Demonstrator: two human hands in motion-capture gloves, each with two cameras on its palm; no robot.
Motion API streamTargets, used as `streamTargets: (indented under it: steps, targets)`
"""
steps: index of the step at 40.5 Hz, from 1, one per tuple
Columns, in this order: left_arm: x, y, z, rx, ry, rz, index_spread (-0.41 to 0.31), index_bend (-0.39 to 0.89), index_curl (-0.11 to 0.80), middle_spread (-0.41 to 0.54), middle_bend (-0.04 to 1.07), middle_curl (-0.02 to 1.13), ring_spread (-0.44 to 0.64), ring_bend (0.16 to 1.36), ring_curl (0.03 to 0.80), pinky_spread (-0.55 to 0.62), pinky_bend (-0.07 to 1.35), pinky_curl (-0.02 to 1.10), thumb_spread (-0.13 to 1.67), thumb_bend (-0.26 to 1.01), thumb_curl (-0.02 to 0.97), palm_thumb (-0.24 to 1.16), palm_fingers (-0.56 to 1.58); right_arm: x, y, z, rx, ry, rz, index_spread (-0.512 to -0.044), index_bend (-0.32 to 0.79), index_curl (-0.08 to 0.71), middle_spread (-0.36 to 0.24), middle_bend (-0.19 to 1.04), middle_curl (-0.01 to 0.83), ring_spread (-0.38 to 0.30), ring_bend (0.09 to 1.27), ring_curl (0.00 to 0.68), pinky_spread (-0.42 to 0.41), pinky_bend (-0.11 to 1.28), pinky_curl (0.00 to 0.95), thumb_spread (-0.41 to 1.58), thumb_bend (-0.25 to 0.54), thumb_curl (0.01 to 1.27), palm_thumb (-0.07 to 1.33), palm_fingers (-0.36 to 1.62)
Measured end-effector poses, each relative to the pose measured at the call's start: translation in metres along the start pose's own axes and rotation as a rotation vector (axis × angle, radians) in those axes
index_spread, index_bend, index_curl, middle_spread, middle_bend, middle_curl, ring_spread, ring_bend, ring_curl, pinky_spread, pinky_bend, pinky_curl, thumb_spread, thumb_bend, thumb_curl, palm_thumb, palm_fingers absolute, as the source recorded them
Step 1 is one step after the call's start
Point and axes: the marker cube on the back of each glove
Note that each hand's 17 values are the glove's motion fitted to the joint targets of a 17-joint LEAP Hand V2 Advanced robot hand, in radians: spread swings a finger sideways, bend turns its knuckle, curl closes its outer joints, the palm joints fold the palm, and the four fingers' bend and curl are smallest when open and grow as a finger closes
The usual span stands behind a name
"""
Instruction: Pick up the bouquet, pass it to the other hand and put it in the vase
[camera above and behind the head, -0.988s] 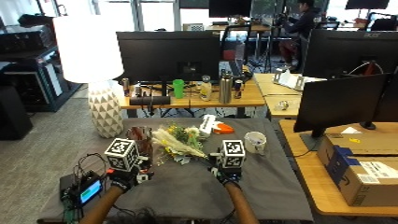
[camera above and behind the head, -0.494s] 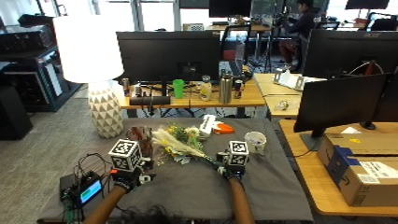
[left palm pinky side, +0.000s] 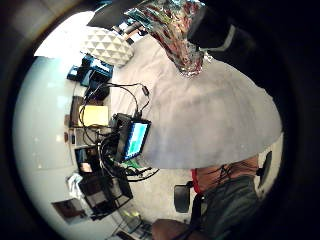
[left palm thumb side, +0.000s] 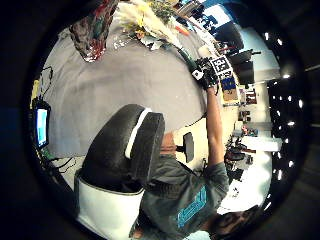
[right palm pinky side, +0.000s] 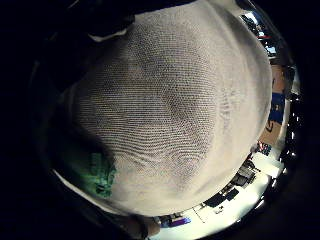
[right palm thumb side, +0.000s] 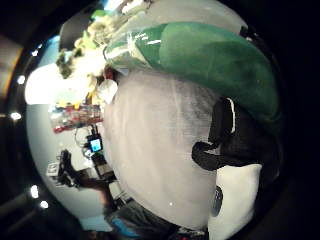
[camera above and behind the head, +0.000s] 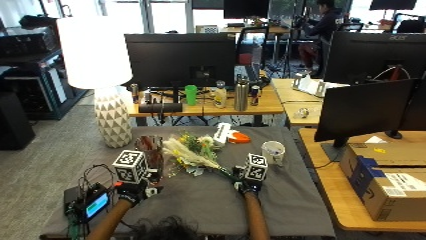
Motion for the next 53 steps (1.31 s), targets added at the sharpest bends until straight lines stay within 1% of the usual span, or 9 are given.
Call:
streamTargets:
  steps: [4, 8, 12, 18, 29, 34, 39, 48, 53]
  targets:
    - [-0.003, -0.003, 0.003, 0.000, 0.008, 0.001, -0.035, 0.14, 0.276, 0.184, 0.17, 0.30, 0.27, 0.63, 0.289, 0.40, 0.49, 0.35, 1.08, -0.02, 0.251, 0.12, 0.27, -0.007, -0.003, -0.006, 0.085, 0.020, -0.044, -0.248, 0.43, 0.365, 0.048, 0.19, 0.346, 0.165, 0.28, 0.254, 0.298, 0.39, 0.303, 1.23, 0.079, 0.44, 0.91, 0.59]
    - [-0.003, -0.002, 0.005, -0.010, 0.009, -0.003, -0.035, 0.14, 0.278, 0.184, 0.17, 0.30, 0.27, 0.63, 0.290, 0.40, 0.49, 0.35, 1.08, -0.02, 0.252, 0.12, 0.27, -0.010, -0.014, -0.015, 0.263, 0.077, -0.058, -0.237, 0.39, 0.375, 0.013, 0.22, 0.360, 0.074, 0.37, 0.283, 0.276, 0.36, 0.293, 1.19, 0.084, 0.46, 0.97, 0.82]
    - [-0.004, -0.002, 0.004, -0.007, 0.009, -0.004, -0.035, 0.14, 0.280, 0.184, 0.17, 0.30, 0.27, 0.63, 0.290, 0.40, 0.49, 0.35, 1.08, -0.02, 0.253, 0.12, 0.27, -0.010, -0.007, -0.018, 0.291, 0.113, -0.045, -0.245, 0.24, 0.361, -0.056, 0.29, 0.396, -0.051, 0.52, 0.341, 0.114, 0.41, 0.317, 1.05, 0.063, 0.50, 1.01, 1.15]
    - [-0.008, -0.005, 0.004, -0.003, 0.011, -0.010, -0.035, 0.14, 0.282, 0.185, 0.18, 0.30, 0.27, 0.63, 0.291, 0.40, 0.49, 0.35, 1.08, -0.02, 0.255, 0.12, 0.27, -0.013, -0.012, -0.017, 0.334, 0.100, -0.074, -0.251, 0.11, 0.367, -0.112, 0.44, 0.472, -0.151, 0.70, 0.444, -0.124, 0.55, 0.395, 0.86, -0.010, 0.54, 0.99, 1.42]
    - [-0.013, -0.013, -0.021, 0.046, 0.155, 0.014, -0.035, 0.13, 0.280, 0.186, 0.18, 0.31, 0.27, 0.64, 0.294, 0.39, 0.49, 0.36, 1.08, -0.02, 0.257, 0.12, 0.27, -0.029, 0.015, -0.032, 0.322, -0.229, -0.163, -0.240, 0.19, 0.410, -0.157, 0.63, 0.556, -0.188, 0.88, 0.521, -0.265, 0.62, 0.442, 0.80, -0.018, 0.59, 0.97, 1.45]
    - [0.000, -0.023, -0.027, 0.081, 0.244, 0.057, -0.035, 0.12, 0.273, 0.159, 0.20, 0.32, 0.24, 0.65, 0.295, 0.38, 0.48, 0.36, 1.09, -0.02, 0.259, 0.12, 0.32, -0.035, -0.015, -0.032, 0.431, -0.406, -0.234, -0.240, 0.19, 0.434, -0.161, 0.67, 0.573, -0.192, 0.92, 0.532, -0.285, 0.65, 0.457, 0.81, -0.019, 0.60, 0.97, 1.43]
    - [0.024, -0.037, -0.028, 0.119, 0.322, 0.119, -0.036, 0.11, 0.266, 0.140, 0.21, 0.33, 0.22, 0.65, 0.298, 0.37, 0.48, 0.36, 1.09, -0.02, 0.260, 0.13, 0.34, -0.051, -0.004, -0.049, 0.518, -0.576, -0.318, -0.241, 0.20, 0.457, -0.164, 0.69, 0.585, -0.195, 0.93, 0.537, -0.295, 0.67, 0.466, 0.82, -0.019, 0.60, 0.97, 1.41]
    - [0.089, -0.064, -0.055, 0.286, 0.645, 0.316, 0.062, 0.00, 0.171, 0.105, 0.30, 0.37, 0.16, 0.72, 0.322, 0.33, 0.55, 0.39, 1.11, -0.01, 0.273, 0.20, 0.33, -0.092, 0.030, -0.067, 0.592, -0.906, -0.500, -0.242, 0.20, 0.491, -0.166, 0.72, 0.598, -0.196, 0.95, 0.539, -0.299, 0.69, 0.472, 0.84, -0.021, 0.62, 0.97, 1.40]
    - [0.125, -0.076, -0.078, 0.267, 0.921, 0.365, 0.087, 0.02, 0.137, 0.082, 0.33, 0.38, 0.14, 0.74, 0.329, 0.30, 0.58, 0.40, 1.11, 0.00, 0.287, 0.26, 0.34, -0.119, 0.044, -0.066, 0.519, -1.130, -0.566, -0.243, 0.20, 0.507, -0.168, 0.73, 0.604, -0.197, 0.96, 0.538, -0.299, 0.70, 0.473, 0.85, -0.024, 0.62, 0.96, 1.40]
